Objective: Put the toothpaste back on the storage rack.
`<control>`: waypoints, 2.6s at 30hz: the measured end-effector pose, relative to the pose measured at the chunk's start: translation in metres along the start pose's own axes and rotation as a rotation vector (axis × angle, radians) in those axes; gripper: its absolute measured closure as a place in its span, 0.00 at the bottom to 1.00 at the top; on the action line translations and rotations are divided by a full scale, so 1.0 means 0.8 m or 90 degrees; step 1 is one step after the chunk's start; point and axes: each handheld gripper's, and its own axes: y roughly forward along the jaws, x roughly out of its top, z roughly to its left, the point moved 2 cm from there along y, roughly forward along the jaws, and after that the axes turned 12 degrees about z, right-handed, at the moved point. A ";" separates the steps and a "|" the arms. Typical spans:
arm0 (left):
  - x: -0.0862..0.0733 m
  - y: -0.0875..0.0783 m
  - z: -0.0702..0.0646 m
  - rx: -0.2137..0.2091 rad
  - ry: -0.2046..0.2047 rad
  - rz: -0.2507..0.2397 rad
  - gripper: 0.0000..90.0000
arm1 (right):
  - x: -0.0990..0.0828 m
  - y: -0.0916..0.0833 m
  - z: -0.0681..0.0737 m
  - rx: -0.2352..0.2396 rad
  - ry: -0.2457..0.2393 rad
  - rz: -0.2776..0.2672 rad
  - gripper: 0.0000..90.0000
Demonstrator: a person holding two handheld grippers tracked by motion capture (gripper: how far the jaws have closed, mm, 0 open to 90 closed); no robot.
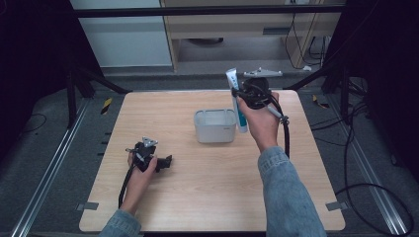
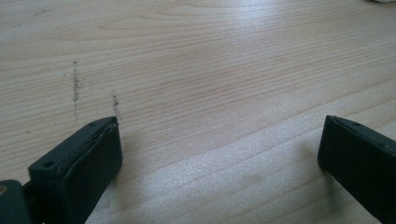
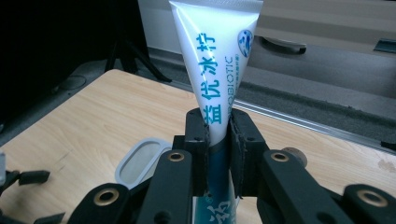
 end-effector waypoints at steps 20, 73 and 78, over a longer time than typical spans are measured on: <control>0.000 0.000 0.000 0.000 0.002 0.001 0.00 | 0.031 0.016 -0.014 -0.048 0.025 -0.051 0.88; -0.001 0.000 0.001 -0.006 0.009 0.001 0.00 | 0.036 0.058 0.050 -0.048 -0.013 -0.115 0.88; 0.000 0.000 0.001 -0.006 0.010 0.001 0.00 | 0.032 0.062 0.056 -0.043 -0.020 -0.114 0.88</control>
